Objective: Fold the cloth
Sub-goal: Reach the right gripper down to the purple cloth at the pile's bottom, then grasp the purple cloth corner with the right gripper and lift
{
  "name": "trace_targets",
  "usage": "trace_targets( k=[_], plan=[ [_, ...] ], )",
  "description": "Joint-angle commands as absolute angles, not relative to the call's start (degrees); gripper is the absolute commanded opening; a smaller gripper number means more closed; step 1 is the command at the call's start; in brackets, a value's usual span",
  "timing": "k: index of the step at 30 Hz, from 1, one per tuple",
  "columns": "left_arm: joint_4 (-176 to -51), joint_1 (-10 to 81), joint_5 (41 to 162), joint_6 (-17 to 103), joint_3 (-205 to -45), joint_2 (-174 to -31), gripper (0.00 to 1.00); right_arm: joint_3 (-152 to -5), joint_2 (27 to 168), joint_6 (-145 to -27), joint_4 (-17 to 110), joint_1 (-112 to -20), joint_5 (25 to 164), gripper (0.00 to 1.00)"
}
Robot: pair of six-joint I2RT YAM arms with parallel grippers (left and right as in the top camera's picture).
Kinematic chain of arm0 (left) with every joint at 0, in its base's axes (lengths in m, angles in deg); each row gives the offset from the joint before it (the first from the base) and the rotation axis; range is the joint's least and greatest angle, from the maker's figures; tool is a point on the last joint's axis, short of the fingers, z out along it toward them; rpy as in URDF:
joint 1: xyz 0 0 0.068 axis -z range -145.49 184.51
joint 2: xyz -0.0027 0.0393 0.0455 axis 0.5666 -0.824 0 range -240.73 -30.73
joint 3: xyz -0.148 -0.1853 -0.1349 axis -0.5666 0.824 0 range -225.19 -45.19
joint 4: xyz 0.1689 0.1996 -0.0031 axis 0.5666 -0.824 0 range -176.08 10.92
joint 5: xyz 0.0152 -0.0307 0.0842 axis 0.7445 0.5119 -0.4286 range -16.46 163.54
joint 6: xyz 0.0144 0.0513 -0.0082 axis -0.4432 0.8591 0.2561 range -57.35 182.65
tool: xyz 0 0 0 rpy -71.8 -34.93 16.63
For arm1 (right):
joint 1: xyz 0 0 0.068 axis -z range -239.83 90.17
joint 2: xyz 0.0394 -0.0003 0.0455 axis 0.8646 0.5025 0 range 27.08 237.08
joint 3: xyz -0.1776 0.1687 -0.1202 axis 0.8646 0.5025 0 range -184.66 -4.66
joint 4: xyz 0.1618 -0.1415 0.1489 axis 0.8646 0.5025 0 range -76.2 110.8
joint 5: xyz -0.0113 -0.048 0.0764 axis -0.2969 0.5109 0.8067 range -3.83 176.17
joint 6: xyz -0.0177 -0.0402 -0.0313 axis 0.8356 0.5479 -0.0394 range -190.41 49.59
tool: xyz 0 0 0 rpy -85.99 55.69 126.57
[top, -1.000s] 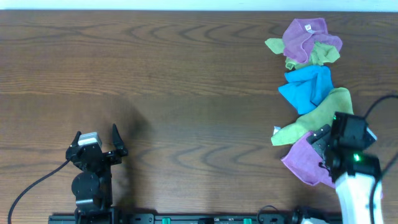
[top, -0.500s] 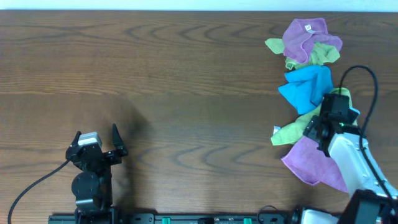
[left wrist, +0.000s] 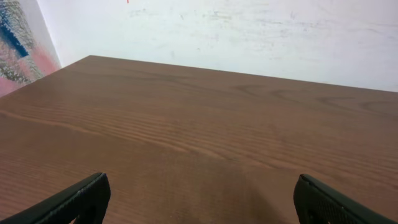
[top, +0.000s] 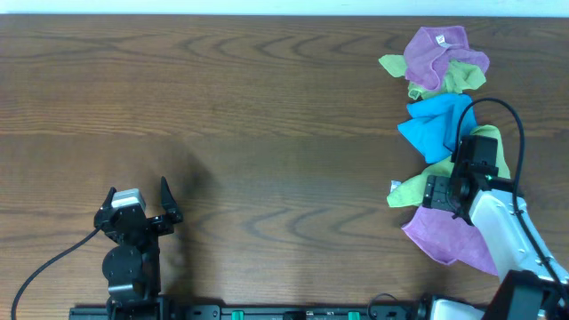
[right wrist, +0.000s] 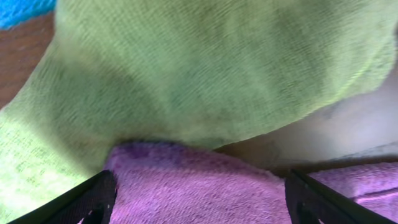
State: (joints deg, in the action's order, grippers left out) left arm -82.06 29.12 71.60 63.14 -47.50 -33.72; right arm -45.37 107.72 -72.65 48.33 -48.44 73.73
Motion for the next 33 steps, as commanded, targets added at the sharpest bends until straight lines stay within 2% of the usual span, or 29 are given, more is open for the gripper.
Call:
trace_targets(
  k=[1,5,8,12,15,17,25,33],
  plan=[
    [-83.2,29.4,70.6,64.2,-45.4,-33.3,0.95,-46.2,107.8,-70.2,48.2,-48.1,76.1,0.87],
    [-83.2,29.4,70.6,64.2,-45.4,-33.3,0.95,-46.2,107.9,-69.4,47.5,-48.1,76.0,0.75],
    [-83.2,29.4,70.6,64.2,-45.4,-33.3,0.95,-46.2,107.8,-69.5,46.8,-48.1,76.1,0.56],
    [-83.2,29.4,70.6,64.2,-45.4,-33.3,0.95,-46.2,107.9,-69.5,45.9,-48.1,76.1,0.37],
    [-83.2,29.4,70.6,64.2,-45.4,-33.3,0.95,-46.2,107.9,-69.5,45.7,-48.1,76.1,0.12],
    [-83.2,29.4,70.6,64.2,-45.4,-33.3,0.96,-46.2,107.9,-69.5,45.4,-48.1,76.1,0.01],
    [-83.2,29.4,70.6,64.2,-45.4,-33.3,0.95,-46.2,107.7,-74.0,45.3,-48.2,76.6,0.01],
    [-83.2,29.4,70.6,64.2,-45.4,-33.3,0.95,-50.4,103.9,-74.2,45.7,-48.4,92.2,0.01]
  ],
)
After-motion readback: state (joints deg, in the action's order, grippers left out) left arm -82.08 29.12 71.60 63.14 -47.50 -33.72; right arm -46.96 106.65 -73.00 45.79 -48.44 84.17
